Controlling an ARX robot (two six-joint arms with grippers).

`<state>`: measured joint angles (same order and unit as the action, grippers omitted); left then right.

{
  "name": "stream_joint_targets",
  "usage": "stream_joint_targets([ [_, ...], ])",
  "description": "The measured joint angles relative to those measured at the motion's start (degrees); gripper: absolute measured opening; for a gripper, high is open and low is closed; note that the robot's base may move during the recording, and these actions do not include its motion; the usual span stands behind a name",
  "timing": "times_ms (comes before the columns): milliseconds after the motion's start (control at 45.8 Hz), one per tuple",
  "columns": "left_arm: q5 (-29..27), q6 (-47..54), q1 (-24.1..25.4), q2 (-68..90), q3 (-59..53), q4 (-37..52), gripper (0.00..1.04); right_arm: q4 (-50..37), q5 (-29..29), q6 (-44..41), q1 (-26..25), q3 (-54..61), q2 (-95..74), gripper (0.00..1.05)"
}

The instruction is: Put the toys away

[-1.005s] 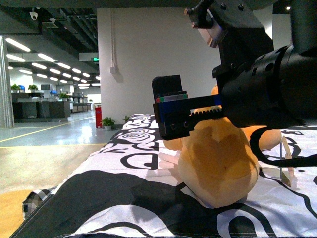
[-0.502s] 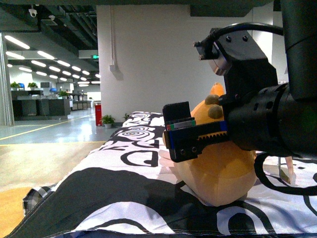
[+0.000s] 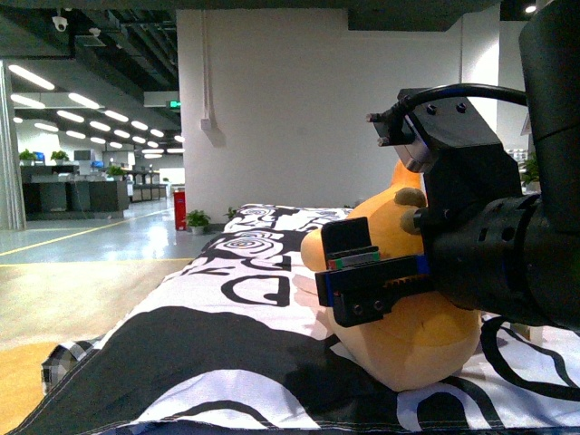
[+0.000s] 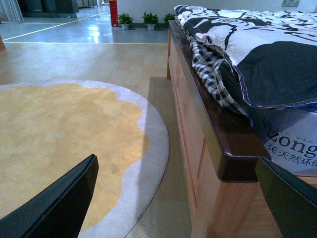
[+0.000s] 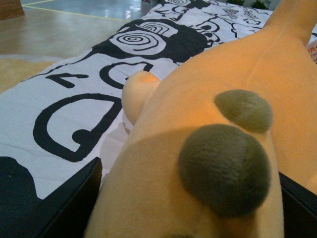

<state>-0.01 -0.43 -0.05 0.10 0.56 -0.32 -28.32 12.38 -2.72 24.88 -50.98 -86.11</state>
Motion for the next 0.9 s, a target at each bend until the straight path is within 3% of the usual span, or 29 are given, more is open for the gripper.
stream_joint_targets([
  [262,0.0,0.0,0.0,0.0,0.0,0.0,0.99,1.4,-0.7,0.5,-0.4,1.7,2.7,0.39],
  [437,0.0,0.0,0.0,0.0,0.0,0.0,0.99,4.6,-5.9,1.9,-2.2,2.8,9.5,0.12],
  [895,0.0,0.0,0.0,0.0,0.0,0.0,0.99,13.2,-33.4,8.7,-21.8,16.1,41.9,0.09],
])
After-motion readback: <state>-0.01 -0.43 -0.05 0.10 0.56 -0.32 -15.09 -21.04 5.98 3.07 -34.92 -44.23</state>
